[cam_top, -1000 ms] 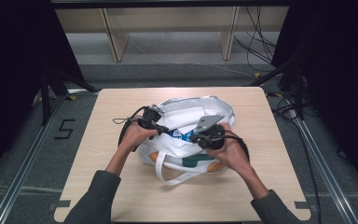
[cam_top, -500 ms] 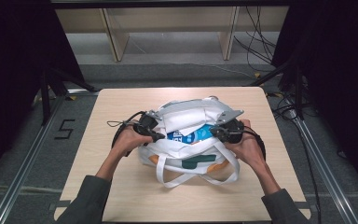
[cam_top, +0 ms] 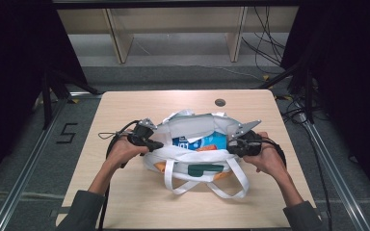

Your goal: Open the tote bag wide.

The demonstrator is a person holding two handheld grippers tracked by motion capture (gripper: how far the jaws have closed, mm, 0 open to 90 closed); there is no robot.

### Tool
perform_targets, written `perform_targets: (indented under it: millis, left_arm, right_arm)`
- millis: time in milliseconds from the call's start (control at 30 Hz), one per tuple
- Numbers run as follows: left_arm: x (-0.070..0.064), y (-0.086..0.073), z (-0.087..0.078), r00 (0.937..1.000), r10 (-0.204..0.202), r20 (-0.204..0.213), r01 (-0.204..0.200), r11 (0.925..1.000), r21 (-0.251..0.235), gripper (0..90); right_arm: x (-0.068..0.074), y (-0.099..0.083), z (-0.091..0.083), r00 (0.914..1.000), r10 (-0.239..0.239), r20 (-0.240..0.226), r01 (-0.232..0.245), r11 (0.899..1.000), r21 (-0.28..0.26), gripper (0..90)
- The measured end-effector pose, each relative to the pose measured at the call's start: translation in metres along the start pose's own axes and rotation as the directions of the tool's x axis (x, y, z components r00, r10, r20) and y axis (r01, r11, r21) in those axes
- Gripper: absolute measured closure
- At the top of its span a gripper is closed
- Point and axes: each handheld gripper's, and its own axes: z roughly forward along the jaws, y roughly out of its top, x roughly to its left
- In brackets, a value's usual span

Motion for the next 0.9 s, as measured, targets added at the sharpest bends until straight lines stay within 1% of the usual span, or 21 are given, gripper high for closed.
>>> perform_targets:
  millis: [33,67,100,133,167,200,233,267,333,367,400,433,467,500,600,667,733,767,800,833,900]
  left_arm:
    - [0.0,0.003,-0.003,0.9991,-0.042,-0.004,0.042,0.9957,-0.083,86.0]
    - [0.001,0.005,-0.006,0.9987,-0.051,0.0,0.051,0.9926,-0.11,85.7]
    - [0.002,0.009,-0.008,0.9985,-0.054,-0.009,0.053,0.9894,-0.135,86.1]
    - [0.005,0.014,-0.01,0.998,-0.052,-0.037,0.046,0.9875,-0.151,86.7]
    - [0.005,0.014,-0.01,0.998,-0.052,-0.037,0.046,0.9875,-0.151,87.5]
    - [0.007,0.027,-0.006,0.9969,-0.075,-0.023,0.07,0.9841,-0.163,87.5]
    - [0.008,0.034,-0.003,0.9967,-0.078,-0.024,0.073,0.9839,-0.163,87.5]
    - [0.007,0.042,0.002,0.9965,-0.078,-0.03,0.072,0.9862,-0.149,87.5]
    - [0.003,0.055,0.015,0.9984,-0.057,-0.007,0.056,0.9913,-0.12,87.5]
    - [0.002,0.06,0.02,0.9995,-0.032,-0.003,0.032,0.9957,-0.087,87.4]
    - [0.002,0.06,0.02,0.9995,-0.032,-0.003,0.032,0.9957,-0.087,87.3]
    - [0.001,0.065,0.026,1.0,-0.007,0.005,0.007,0.9984,-0.056,87.3]
    - [0.0,0.068,0.032,0.9999,-0.008,0.011,0.008,0.9988,-0.047,87.2]
    - [0.001,0.072,0.044,0.9999,-0.006,0.015,0.006,0.9999,-0.012,87.2]
    - [0.004,0.074,0.053,0.9994,-0.035,0.005,0.035,0.9993,-0.008,87.9]
    - [0.009,0.076,0.056,0.9986,-0.051,-0.016,0.051,0.9987,0.006,88.8]
    - [0.01,0.077,0.057,0.998,-0.056,-0.029,0.056,0.9984,0.01,89.0]
    - [0.011,0.077,0.059,0.9957,-0.088,-0.031,0.088,0.9961,-0.004,89.1]
    - [0.013,0.078,0.058,0.9961,-0.076,-0.043,0.077,0.997,0.011,89.1]
    - [0.013,0.078,0.058,0.9961,-0.076,-0.043,0.077,0.997,0.011,89.1]
    - [0.018,0.08,0.059,0.994,-0.089,-0.064,0.091,0.9956,0.022,89.2]
  right_arm:
    - [0.0,0.002,-0.006,0.9999,-0.005,-0.01,0.005,0.999,-0.034,90.0]
    - [0.001,0.004,-0.011,0.9999,0.004,-0.013,-0.005,0.998,-0.065,90.0]
    - [0.0,0.006,-0.015,0.9998,-0.015,0.016,0.017,0.995,-0.101,90.0]
    - [0.001,0.008,-0.019,0.9995,-0.02,0.023,0.023,0.991,-0.13,90.0]
    - [0.001,0.008,-0.019,0.9995,-0.02,0.023,0.023,0.991,-0.13,90.0]
    - [0.008,0.013,-0.022,0.9993,-0.029,0.022,0.033,0.984,-0.173,90.0]
    - [0.013,0.017,-0.022,0.9989,-0.044,0.015,0.045,0.985,-0.167,90.0]
    - [0.018,0.02,-0.02,0.9974,-0.069,0.023,0.072,0.98,-0.188,90.0]
    - [0.027,0.026,-0.017,0.9955,-0.094,0.009,0.094,0.98,-0.174,90.0]
    - [0.029,0.028,-0.015,0.9947,-0.103,0.001,0.101,0.98,-0.169,90.0]
    - [0.029,0.028,-0.015,0.9947,-0.103,0.001,0.101,0.98,-0.169,90.0]
    - [0.031,0.03,-0.011,0.9934,-0.115,-0.004,0.113,0.98,-0.166,90.0]
    - [0.033,0.03,-0.005,0.9934,-0.114,0.006,0.114,0.982,-0.147,90.0]
    - [0.033,0.03,-0.003,0.9934,-0.115,0.003,0.114,0.984,-0.139,90.0]
    - [0.03,0.03,0.0,0.9928,-0.12,-0.005,0.118,0.984,-0.135,90.0]
    - [0.025,0.034,0.003,0.9936,-0.109,0.029,0.113,0.98,-0.165,90.0]
    - [0.022,0.035,0.006,0.993,-0.108,0.046,0.114,0.983,-0.141,90.0]
    - [0.022,0.035,0.009,0.9936,-0.109,0.028,0.112,0.984,-0.141,90.0]
    - [0.022,0.034,0.01,0.9926,-0.121,0.0,0.12,0.983,-0.139,90.0]
    - [0.024,0.031,0.011,0.9925,-0.11,-0.053,0.103,0.987,-0.122,90.0]
    - [0.031,0.025,0.012,0.9874,-0.114,-0.109,0.105,0.991,-0.086,90.0]
